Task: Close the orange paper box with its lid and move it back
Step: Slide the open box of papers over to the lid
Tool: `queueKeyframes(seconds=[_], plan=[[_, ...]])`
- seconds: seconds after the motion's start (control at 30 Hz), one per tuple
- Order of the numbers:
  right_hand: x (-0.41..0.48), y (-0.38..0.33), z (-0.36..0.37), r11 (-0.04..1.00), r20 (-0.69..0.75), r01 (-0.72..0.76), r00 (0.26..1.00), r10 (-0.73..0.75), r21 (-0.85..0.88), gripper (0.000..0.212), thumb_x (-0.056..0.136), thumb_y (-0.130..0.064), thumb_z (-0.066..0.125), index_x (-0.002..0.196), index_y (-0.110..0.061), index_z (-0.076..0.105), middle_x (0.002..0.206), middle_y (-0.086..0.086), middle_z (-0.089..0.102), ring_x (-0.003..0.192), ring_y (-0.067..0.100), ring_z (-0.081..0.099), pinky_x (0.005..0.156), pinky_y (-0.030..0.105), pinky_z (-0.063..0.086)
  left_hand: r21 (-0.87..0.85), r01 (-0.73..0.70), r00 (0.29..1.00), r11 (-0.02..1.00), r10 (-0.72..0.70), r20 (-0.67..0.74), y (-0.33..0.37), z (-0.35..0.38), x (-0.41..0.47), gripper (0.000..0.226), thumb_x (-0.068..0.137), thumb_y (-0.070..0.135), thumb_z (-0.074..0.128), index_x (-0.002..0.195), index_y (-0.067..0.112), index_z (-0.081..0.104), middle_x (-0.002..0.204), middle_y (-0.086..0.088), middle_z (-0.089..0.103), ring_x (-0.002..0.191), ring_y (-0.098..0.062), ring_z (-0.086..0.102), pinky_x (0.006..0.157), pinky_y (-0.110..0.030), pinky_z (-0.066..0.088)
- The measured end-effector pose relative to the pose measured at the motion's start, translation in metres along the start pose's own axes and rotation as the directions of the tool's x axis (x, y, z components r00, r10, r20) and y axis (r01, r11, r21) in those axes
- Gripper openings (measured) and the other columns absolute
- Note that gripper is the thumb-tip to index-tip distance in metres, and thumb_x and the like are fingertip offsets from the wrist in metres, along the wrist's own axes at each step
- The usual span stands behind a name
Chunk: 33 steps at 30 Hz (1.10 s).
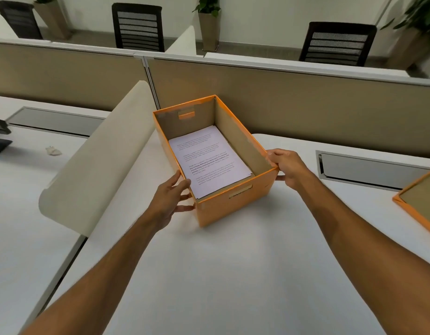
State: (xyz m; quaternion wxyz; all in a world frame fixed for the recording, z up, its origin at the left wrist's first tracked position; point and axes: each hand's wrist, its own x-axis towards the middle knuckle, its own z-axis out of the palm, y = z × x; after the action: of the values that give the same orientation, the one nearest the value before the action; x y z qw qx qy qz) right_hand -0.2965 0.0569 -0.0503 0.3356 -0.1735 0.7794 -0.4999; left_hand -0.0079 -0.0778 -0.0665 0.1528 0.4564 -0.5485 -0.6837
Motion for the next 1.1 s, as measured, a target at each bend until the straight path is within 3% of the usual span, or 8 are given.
queueKeyframes(seconds=[0.23, 0.43, 0.6, 0.9, 1.1], plan=[[-0.043, 0.02, -0.048, 0.997, -0.033, 0.007, 0.999, -0.005, 0.079, 0.02, 0.101, -0.023, 0.053, 0.104, -0.022, 0.073, 0.097, 0.001, 0.07, 0.088, 0.021, 0.063, 0.062, 0.035, 0.051, 0.047, -0.036, 0.998, 0.998, 0.034, 0.044, 0.002, 0.022, -0.018, 0.072, 0.09, 0.032, 0.07, 0.153, 0.028, 0.036, 0.135, -0.007, 0.062, 0.117, -0.037, 0.063, 0.081, -0.053, 0.061], [-0.092, 0.042, -0.099, 0.989, -0.063, -0.008, 0.998, 0.018, 0.148, 0.02, 0.1, -0.027, 0.056, 0.111, -0.021, 0.071, 0.1, 0.001, 0.072, 0.093, 0.023, 0.066, 0.063, 0.036, 0.053, 0.117, -0.1, 0.99, 0.988, 0.088, 0.107, 0.006, 0.06, -0.045, 0.063, 0.092, 0.028, 0.068, 0.15, 0.025, 0.043, 0.123, -0.003, 0.068, 0.106, -0.028, 0.068, 0.067, -0.039, 0.063], [-0.134, 0.068, -0.143, 0.981, -0.046, -0.033, 0.998, 0.043, 0.191, 0.022, 0.103, -0.028, 0.049, 0.114, -0.03, 0.068, 0.107, 0.002, 0.071, 0.098, 0.023, 0.064, 0.07, 0.039, 0.053, 0.133, -0.132, 0.985, 0.982, 0.115, 0.131, 0.0, 0.101, -0.075, 0.06, 0.091, 0.022, 0.067, 0.147, 0.024, 0.048, 0.115, 0.001, 0.071, 0.1, -0.027, 0.07, 0.062, -0.037, 0.062], [-0.218, 0.129, -0.226, 0.979, -0.044, -0.041, 0.998, 0.051, 0.199, 0.025, 0.103, -0.029, 0.047, 0.103, -0.032, 0.072, 0.099, -0.002, 0.073, 0.096, 0.021, 0.063, 0.072, 0.041, 0.05, 0.201, -0.159, 0.973, 0.966, 0.119, 0.197, -0.033, 0.176, -0.148, 0.057, 0.094, 0.021, 0.064, 0.148, 0.023, 0.046, 0.124, 0.0, 0.068, 0.104, -0.031, 0.069, 0.069, -0.043, 0.064], [-0.265, 0.161, -0.257, 0.98, -0.029, -0.045, 0.998, 0.051, 0.196, 0.022, 0.104, -0.035, 0.044, 0.114, -0.032, 0.064, 0.114, 0.003, 0.071, 0.104, 0.025, 0.065, 0.075, 0.045, 0.052, 0.22, -0.145, 0.975, 0.965, 0.102, 0.196, -0.065, 0.211, -0.191, 0.052, 0.096, 0.024, 0.061, 0.147, 0.023, 0.048, 0.127, -0.006, 0.067, 0.107, -0.032, 0.067, 0.064, -0.037, 0.063]])
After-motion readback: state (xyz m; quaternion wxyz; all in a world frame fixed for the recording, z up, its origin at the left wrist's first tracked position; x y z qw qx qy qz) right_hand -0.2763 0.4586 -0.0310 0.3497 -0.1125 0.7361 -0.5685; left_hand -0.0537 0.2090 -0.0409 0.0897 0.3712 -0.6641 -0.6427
